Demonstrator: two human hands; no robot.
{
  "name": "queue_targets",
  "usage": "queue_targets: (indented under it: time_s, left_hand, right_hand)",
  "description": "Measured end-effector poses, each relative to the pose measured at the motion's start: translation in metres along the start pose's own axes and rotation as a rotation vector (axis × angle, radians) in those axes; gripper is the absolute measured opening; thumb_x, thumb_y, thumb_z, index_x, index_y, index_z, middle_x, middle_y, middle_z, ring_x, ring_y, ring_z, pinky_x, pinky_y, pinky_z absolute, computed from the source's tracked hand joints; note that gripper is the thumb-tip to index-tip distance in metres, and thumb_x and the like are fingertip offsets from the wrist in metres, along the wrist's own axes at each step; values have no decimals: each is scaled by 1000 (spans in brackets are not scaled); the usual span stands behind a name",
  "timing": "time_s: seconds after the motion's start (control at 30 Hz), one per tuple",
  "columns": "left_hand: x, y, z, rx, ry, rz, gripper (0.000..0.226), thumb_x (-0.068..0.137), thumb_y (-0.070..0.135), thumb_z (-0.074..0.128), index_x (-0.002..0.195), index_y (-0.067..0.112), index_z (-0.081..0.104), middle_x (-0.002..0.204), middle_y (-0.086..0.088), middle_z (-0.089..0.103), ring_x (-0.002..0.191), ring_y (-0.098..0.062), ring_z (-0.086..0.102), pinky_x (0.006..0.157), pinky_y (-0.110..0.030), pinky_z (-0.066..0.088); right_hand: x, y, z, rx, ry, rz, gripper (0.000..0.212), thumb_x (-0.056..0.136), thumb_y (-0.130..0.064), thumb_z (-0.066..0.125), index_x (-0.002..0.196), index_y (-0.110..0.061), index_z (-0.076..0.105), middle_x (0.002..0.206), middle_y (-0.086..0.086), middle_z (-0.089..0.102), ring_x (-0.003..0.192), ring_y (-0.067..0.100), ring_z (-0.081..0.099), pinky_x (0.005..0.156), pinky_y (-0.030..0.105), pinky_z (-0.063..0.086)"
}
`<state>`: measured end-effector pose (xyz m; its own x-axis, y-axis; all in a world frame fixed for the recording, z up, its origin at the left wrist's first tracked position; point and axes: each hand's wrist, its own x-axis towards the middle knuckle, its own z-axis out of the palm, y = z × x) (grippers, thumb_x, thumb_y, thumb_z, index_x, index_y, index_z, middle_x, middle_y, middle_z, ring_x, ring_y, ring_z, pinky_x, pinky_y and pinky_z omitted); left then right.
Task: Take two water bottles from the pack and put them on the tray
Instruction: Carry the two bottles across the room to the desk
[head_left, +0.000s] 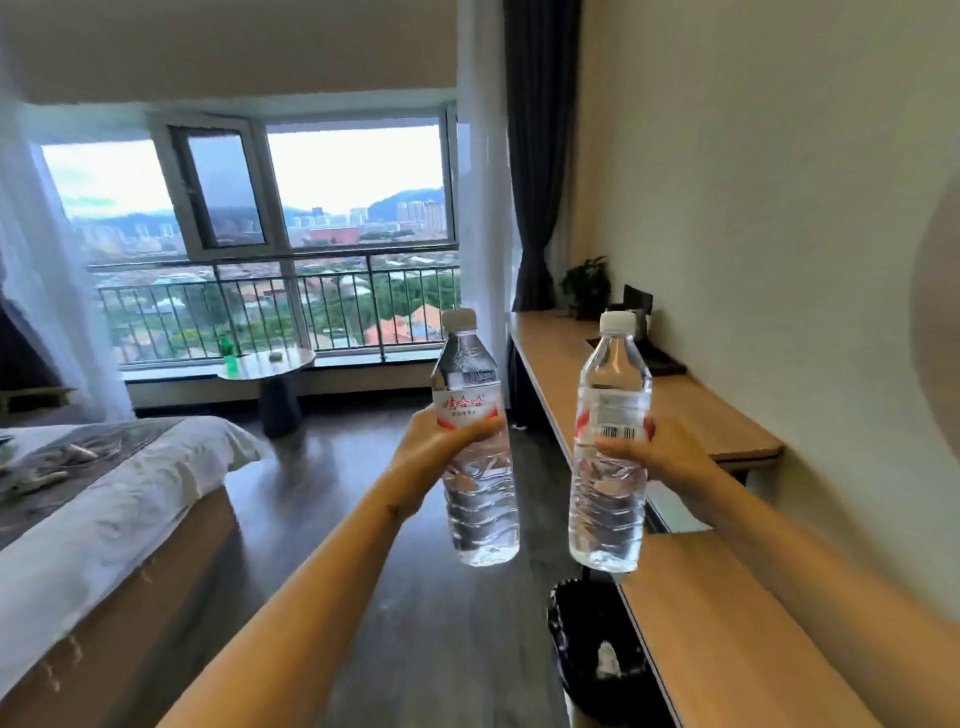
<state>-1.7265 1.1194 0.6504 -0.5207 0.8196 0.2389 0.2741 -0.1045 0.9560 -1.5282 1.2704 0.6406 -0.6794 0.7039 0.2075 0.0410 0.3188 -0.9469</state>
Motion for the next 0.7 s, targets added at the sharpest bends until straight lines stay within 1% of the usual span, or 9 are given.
queue_targets:
  time_s: [0.07, 0.17, 0.2, 0.23, 0.33, 0.43, 0.53, 0.6, 0.7]
  left_hand:
    - [70, -29, 4, -9, -5, 12, 35, 61, 36, 75, 88, 17, 66, 73, 6, 73, 69, -8, 71, 60, -14, 53]
    - [176, -66, -2, -1, -20, 22, 54, 58, 39, 80, 99, 8, 64, 81, -1, 72, 78, -17, 70, 75, -27, 56]
    - [209, -75, -7, 8, -18, 11, 56, 58, 39, 79, 101, 7, 64, 83, -3, 71, 80, -19, 70, 79, -30, 56]
    - [241, -82, -15, 12, -11, -1, 54, 59, 38, 79, 101, 7, 64, 84, -4, 71, 80, -19, 70, 80, -32, 55]
    - [332, -104, -49, 42, 43, -22, 34, 67, 31, 77, 94, 13, 66, 82, -2, 72, 78, -17, 70, 77, -30, 54]
    - [410, -128, -89, 71, 127, -69, 35, 74, 26, 72, 103, 8, 65, 88, -7, 71, 81, -20, 68, 74, -29, 52]
    - [497, -157, -122, 85, 161, -90, 32, 76, 26, 70, 103, 9, 64, 92, -10, 70, 85, -26, 65, 76, -42, 51]
    - [561, -176, -135, 107, 132, -71, 34, 77, 27, 70, 105, 8, 63, 93, -10, 70, 88, -28, 66, 83, -43, 53]
    - [662, -201, -143, 135, 50, -42, 32, 75, 28, 71, 101, 11, 65, 91, -9, 71, 84, -22, 69, 82, -35, 55]
  right_hand:
    - [66, 26, -7, 8, 37, -17, 12, 70, -21, 73, 77, -28, 67, 81, -7, 73, 72, 8, 71, 58, 19, 54]
    - [178, 59, -8, 31, 60, -28, 15, 73, -20, 70, 81, -30, 64, 84, -5, 71, 77, 14, 68, 67, 32, 52]
    - [215, 67, -6, 39, 45, -22, 16, 73, -22, 70, 83, -31, 63, 85, -6, 71, 79, 14, 68, 69, 33, 51]
    - [253, 72, -3, 45, 24, -21, 16, 72, -24, 71, 83, -33, 63, 84, -8, 72, 80, 13, 68, 70, 33, 51]
    - [368, 78, 18, 41, -41, -29, 16, 72, -22, 72, 80, -32, 64, 82, -8, 72, 81, 15, 68, 71, 31, 52]
    - [471, 84, 53, 24, -128, -43, 16, 71, -21, 72, 83, -27, 62, 88, -1, 71, 81, 15, 68, 66, 26, 50]
    - [563, 106, 82, 26, -163, -74, 24, 69, -21, 75, 90, -24, 64, 95, 6, 72, 87, 22, 68, 80, 34, 52]
    - [618, 126, 93, 17, -152, -96, 31, 68, -21, 76, 97, -22, 62, 98, 8, 71, 88, 22, 68, 80, 34, 53]
    - [698, 159, 92, 1, -79, -120, 37, 66, -20, 77, 99, -22, 61, 96, 6, 70, 87, 20, 69, 76, 31, 54]
